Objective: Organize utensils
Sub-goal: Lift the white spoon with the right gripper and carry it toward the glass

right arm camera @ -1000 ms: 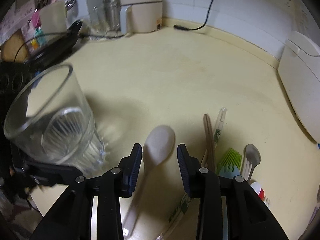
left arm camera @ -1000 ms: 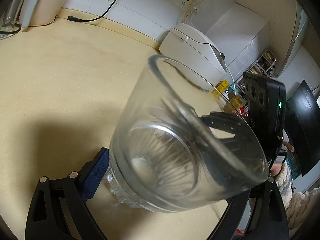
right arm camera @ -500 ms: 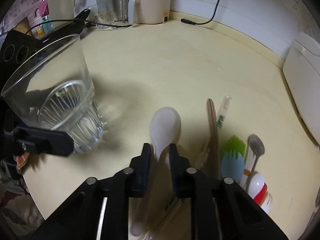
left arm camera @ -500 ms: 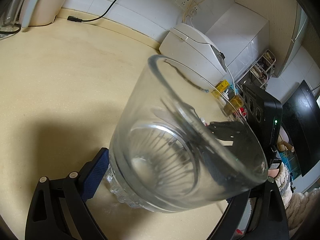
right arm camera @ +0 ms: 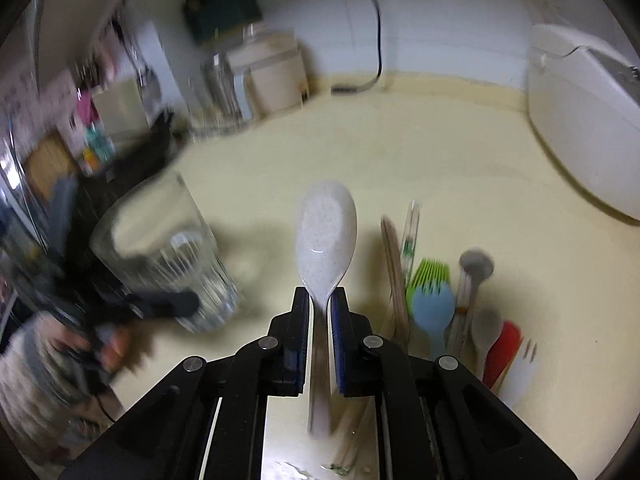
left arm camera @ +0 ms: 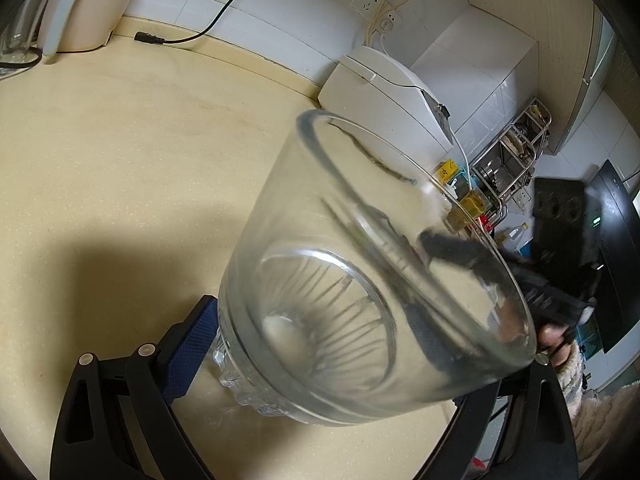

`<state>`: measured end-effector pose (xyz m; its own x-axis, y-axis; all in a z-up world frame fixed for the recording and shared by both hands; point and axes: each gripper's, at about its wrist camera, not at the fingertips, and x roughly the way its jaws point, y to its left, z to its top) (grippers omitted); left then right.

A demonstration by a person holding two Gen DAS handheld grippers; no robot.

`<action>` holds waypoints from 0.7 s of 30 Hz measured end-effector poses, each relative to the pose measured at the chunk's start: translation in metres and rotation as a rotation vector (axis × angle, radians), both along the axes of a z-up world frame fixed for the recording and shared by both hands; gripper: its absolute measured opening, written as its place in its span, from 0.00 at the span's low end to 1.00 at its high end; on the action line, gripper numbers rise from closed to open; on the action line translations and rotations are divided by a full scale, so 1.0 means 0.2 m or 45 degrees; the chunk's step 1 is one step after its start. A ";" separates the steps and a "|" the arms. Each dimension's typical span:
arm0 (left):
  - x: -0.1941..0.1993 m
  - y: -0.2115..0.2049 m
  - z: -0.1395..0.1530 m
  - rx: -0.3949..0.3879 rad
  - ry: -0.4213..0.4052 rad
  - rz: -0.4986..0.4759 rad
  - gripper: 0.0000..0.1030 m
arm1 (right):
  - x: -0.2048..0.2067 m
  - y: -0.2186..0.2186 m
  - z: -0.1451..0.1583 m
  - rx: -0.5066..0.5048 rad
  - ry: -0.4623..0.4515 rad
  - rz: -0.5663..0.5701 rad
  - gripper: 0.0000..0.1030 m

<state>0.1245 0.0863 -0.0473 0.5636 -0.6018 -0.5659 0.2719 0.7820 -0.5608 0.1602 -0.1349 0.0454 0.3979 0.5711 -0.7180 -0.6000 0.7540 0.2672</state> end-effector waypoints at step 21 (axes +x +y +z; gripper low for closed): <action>0.00 0.01 0.00 -0.001 0.000 0.000 0.92 | -0.14 0.28 0.63 0.263 -0.359 0.113 0.11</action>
